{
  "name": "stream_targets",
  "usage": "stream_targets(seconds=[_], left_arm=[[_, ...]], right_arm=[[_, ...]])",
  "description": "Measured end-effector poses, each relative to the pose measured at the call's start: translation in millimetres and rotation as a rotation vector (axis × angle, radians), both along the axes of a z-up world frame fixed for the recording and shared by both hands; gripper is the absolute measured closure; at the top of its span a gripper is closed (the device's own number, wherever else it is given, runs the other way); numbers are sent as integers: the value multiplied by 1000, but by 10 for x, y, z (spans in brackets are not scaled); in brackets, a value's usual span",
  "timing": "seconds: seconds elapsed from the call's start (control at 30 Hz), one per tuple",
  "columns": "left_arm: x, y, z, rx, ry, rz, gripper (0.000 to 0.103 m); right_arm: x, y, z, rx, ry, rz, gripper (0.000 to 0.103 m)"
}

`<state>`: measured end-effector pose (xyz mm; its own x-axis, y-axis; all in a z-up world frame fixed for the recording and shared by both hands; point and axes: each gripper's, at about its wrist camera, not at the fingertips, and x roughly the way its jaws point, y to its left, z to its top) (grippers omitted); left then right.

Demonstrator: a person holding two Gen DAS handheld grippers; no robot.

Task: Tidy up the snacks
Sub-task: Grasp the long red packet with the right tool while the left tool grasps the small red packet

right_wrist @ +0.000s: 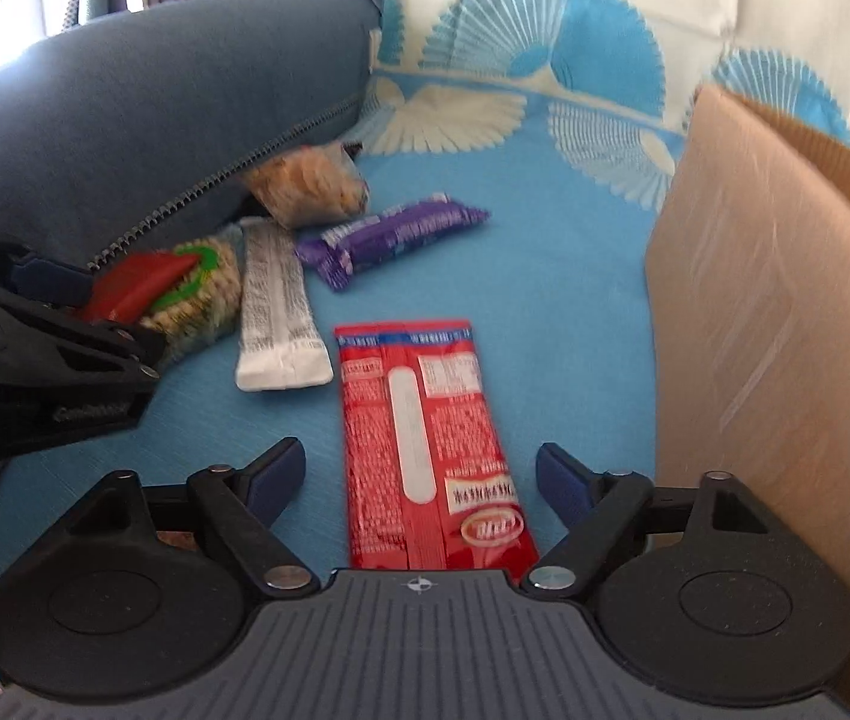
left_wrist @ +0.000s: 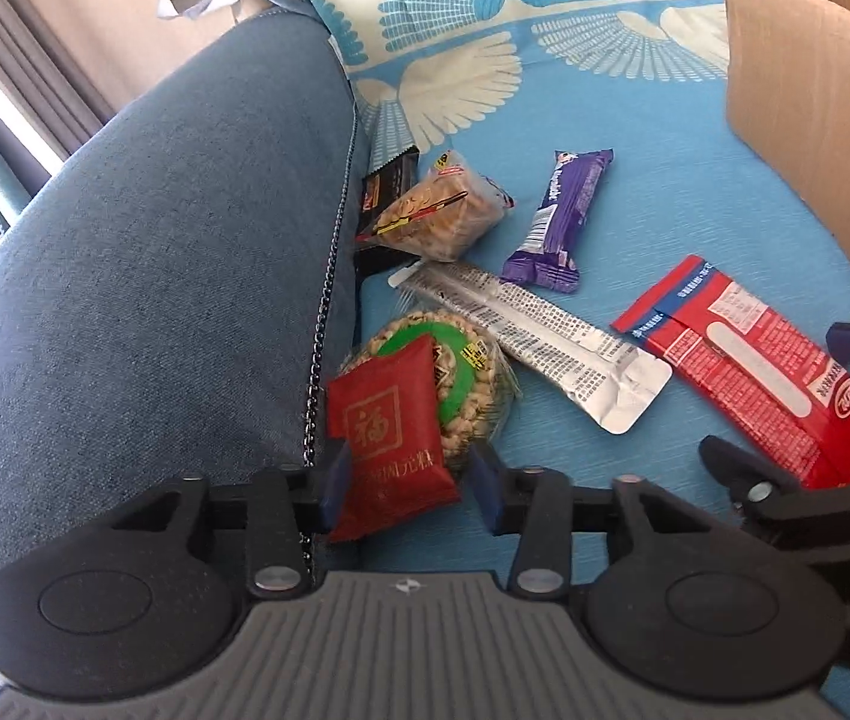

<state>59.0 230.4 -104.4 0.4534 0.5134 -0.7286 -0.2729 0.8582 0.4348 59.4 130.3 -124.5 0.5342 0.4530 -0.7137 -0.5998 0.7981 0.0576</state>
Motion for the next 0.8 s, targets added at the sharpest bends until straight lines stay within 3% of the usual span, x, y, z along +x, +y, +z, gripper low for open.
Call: stream_targets(seconds=[0.03, 0.1, 0.17, 0.4, 0.53, 0.7, 0.8], left_arm=[[-8, 14, 1, -2, -1, 6, 71], [-30, 32, 29, -1, -23, 24, 84], [-72, 63, 80, -6, -55, 43, 94], [-297, 132, 333, -49, -194, 23, 98], [-461, 246, 496, -184, -294, 0, 98], [-566, 343, 588, -393, -274, -33, 98], [-621, 336, 630, -476, -263, -49, 98]], right_arm=[[14, -22, 0, 13, 12, -7, 26], [26, -41, 13, 22, 10, -8, 46], [23, -59, 21, 32, 13, -5, 50], [-122, -102, 137, 51, -15, 33, 55], [-298, -167, 268, 57, -63, 79, 55], [-513, -263, 363, 36, -65, 110, 56], [-654, -306, 409, 15, -68, 125, 56]])
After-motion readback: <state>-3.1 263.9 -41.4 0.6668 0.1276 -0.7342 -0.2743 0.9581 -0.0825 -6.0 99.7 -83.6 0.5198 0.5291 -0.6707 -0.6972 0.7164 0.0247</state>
